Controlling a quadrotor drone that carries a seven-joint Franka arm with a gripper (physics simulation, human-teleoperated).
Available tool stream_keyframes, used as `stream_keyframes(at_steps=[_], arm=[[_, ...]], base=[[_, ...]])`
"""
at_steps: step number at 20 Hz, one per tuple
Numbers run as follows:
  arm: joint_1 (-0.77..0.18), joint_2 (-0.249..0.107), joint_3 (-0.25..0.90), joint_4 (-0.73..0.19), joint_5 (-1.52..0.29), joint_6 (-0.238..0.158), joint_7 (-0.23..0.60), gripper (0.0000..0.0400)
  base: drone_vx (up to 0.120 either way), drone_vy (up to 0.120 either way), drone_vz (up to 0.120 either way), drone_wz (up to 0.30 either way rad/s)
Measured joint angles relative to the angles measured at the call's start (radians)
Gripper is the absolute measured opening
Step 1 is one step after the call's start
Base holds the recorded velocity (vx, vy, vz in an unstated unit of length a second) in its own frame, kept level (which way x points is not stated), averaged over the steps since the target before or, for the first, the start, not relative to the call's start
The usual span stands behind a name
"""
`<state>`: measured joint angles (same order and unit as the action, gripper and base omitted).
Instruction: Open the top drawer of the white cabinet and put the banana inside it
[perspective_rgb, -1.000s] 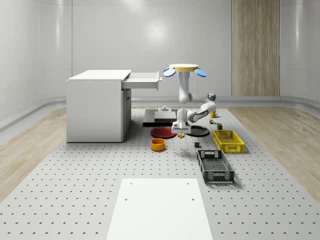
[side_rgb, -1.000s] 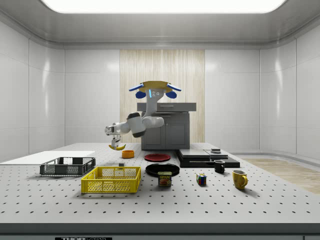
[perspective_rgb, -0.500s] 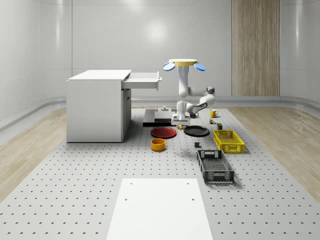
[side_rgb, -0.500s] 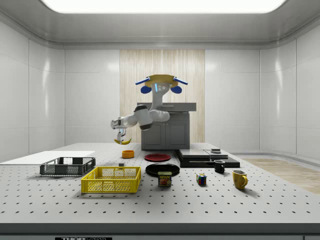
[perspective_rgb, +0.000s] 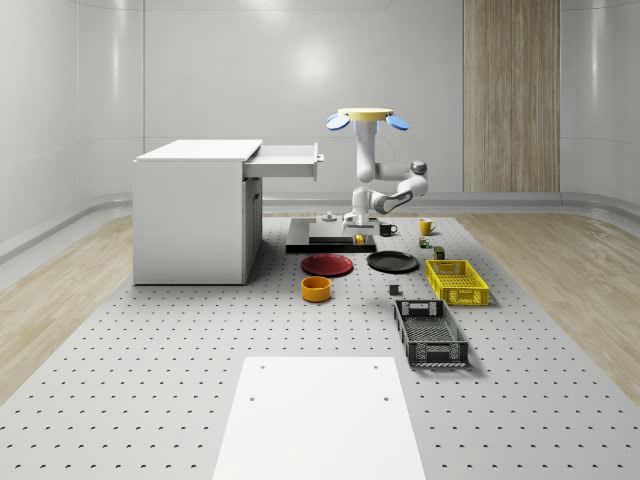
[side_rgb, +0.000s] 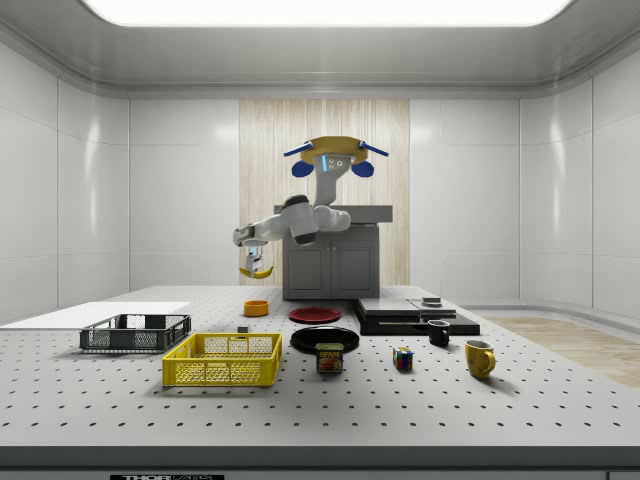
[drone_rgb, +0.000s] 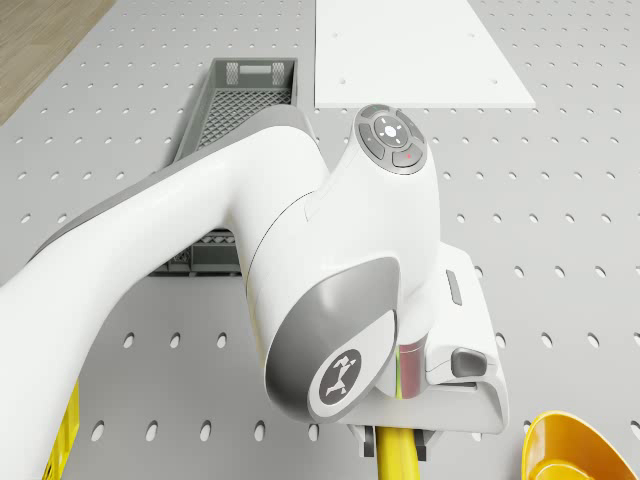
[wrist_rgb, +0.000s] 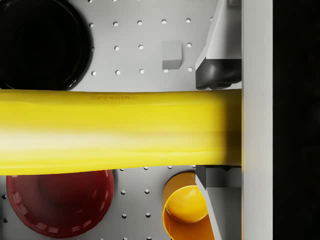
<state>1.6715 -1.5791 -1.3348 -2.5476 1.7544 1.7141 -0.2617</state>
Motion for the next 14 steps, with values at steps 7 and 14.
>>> stream_keyframes(at_steps=[7,14], arm=[[0.001,-0.003,0.0,0.0,-0.002,0.003,0.0,0.0193],[0.001,-0.006,0.001,0.0,-0.003,0.005,-0.001,0.0193]], base=[[-0.12,0.0,0.12,0.0],[-0.12,0.0,0.12,0.0]])
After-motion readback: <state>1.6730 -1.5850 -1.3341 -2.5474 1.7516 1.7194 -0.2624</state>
